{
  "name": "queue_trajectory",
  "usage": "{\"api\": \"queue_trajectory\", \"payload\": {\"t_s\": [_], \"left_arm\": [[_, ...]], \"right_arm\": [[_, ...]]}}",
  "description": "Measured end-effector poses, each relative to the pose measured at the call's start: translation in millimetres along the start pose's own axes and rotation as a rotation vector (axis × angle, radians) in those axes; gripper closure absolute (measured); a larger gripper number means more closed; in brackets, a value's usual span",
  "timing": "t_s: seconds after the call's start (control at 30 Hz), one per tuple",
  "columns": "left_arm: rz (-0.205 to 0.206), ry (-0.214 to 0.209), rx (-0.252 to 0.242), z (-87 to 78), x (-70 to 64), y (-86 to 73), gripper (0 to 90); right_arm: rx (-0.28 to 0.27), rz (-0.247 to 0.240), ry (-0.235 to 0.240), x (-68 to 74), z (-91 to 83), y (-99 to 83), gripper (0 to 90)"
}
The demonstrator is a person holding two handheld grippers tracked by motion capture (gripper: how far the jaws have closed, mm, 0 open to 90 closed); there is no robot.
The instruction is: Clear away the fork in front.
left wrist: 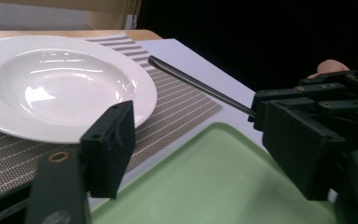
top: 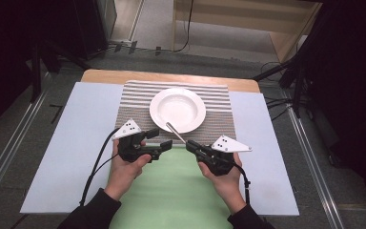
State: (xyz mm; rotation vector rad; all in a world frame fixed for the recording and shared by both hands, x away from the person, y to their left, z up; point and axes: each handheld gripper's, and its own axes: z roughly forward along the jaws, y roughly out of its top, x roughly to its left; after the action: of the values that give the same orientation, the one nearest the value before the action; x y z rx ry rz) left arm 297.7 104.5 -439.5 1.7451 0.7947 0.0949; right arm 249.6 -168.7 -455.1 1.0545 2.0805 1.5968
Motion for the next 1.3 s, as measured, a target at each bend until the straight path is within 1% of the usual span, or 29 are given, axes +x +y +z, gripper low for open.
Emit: {"api": "queue_trajectory", "payload": {"t_s": [0.07,0.13,0.2,0.23,0.3,0.37,0.47,0.5,0.63,0.67,0.7,0.73,0.8,0.83,0.87,0.93,1.0,1.03,1.07,1.1,1.13,1.17,1.2,1.23,1.27,1.3], "left_arm": [[-0.014,-0.004,-0.001,0.8,0.2,-0.2,31.8],[-0.028,-0.020,-0.002,1.2,0.3,-0.3,35.3],[-0.039,-0.035,-0.002,1.1,0.6,-0.1,36.3],[-0.045,-0.038,-0.006,1.0,0.4,0.0,38.5],[-0.051,-0.047,-0.006,0.6,1.0,0.5,39.6],[-0.053,-0.042,-0.005,0.3,1.3,0.6,42.2],[-0.051,-0.041,-0.002,1.1,2.1,0.2,43.0],[-0.055,-0.038,0.000,1.4,1.7,0.0,44.9],[-0.056,-0.042,0.009,2.3,1.6,-0.4,47.0],[-0.060,-0.051,0.008,2.4,1.7,-0.6,48.3],[-0.062,-0.053,0.010,2.5,1.7,-0.7,50.1],[-0.066,-0.053,0.013,2.6,1.8,-0.8,50.1],[-0.074,-0.063,0.015,3.5,2.4,-1.2,50.2],[-0.079,-0.066,0.018,3.7,2.0,-1.4,50.8],[-0.077,-0.068,0.018,3.7,2.0,-1.5,55.2],[-0.085,-0.094,0.018,2.8,2.7,-1.2,62.2],[-0.109,-0.143,0.014,1.8,3.8,-0.2,71.6],[-0.128,-0.170,0.017,1.3,4.4,0.0,78.3],[-0.145,-0.177,0.028,1.5,5.3,0.2,85.2],[-0.136,-0.134,0.041,0.9,4.8,0.5,82.9],[-0.160,-0.172,0.037,0.2,8.0,-0.1,85.5],[-0.189,-0.212,0.022,-0.7,11.3,-0.9,85.5],[-0.198,-0.213,0.017,-2.3,13.2,-1.0,85.6],[-0.181,-0.184,0.015,-4.4,13.2,-0.5,85.7],[-0.167,-0.172,0.016,-5.8,13.7,-0.4,85.6],[-0.158,-0.173,0.018,-7.7,15.0,-0.2,85.7]], "right_arm": [[-0.003,-0.005,0.006,2.6,0.5,0.2,83.0],[-0.004,-0.007,0.015,5.0,1.0,0.2,83.0],[-0.004,-0.012,0.017,7.4,1.9,0.0,83.0],[-0.006,-0.019,0.020,7.9,2.8,-0.2,83.0],[-0.004,-0.020,0.025,10.2,3.5,-0.7,83.0],[-0.006,-0.021,0.030,12.2,4.5,-1.2,83.0],[-0.010,-0.023,0.043,14.9,5.7,-1.7,83.0],[-0.008,-0.021,0.043,16.4,6.0,-1.9,83.0],[-0.012,-0.028,0.042,19.4,8.4,-3.1,83.0],[-0.008,-0.022,0.045,20.3,8.7,-3.6,83.0],[-0.009,-0.027,0.044,20.4,9.4,-4.2,83.0],[-0.008,-0.026,0.054,21.3,10.1,-5.0,83.0],[-0.010,-0.035,0.061,22.9,11.2,-5.9,83.0],[-0.011,-0.045,0.057,24.1,11.8,-6.2,83.0],[-0.012,-0.048,0.056,25.6,12.3,-6.7,82.9],[-0.009,-0.057,0.055,26.2,13.2,-7.6,82.9],[-0.011,-0.065,0.065,24.9,15.1,-9.5,82.7],[-0.015,-0.073,0.063,24.5,15.9,-10.7,82.6],[-0.030,-0.079,0.053,24.5,16.1,-11.4,76.8],[-0.056,-0.079,0.060,23.6,15.9,-11.1,68.5],[-0.081,-0.077,0.064,22.8,15.6,-9.9,61.2],[-0.098,-0.090,0.050,21.6,15.4,-8.2,55.9],[-0.101,-0.100,0.036,20.5,14.6,-7.1,51.7],[-0.106,-0.111,0.023,18.6,13.9,-6.5,48.2],[-0.106,-0.117,0.002,15.4,12.7,-6.4,44.9],[-0.107,-0.116,-0.010,13.3,12.2,-6.8,42.4]]}}
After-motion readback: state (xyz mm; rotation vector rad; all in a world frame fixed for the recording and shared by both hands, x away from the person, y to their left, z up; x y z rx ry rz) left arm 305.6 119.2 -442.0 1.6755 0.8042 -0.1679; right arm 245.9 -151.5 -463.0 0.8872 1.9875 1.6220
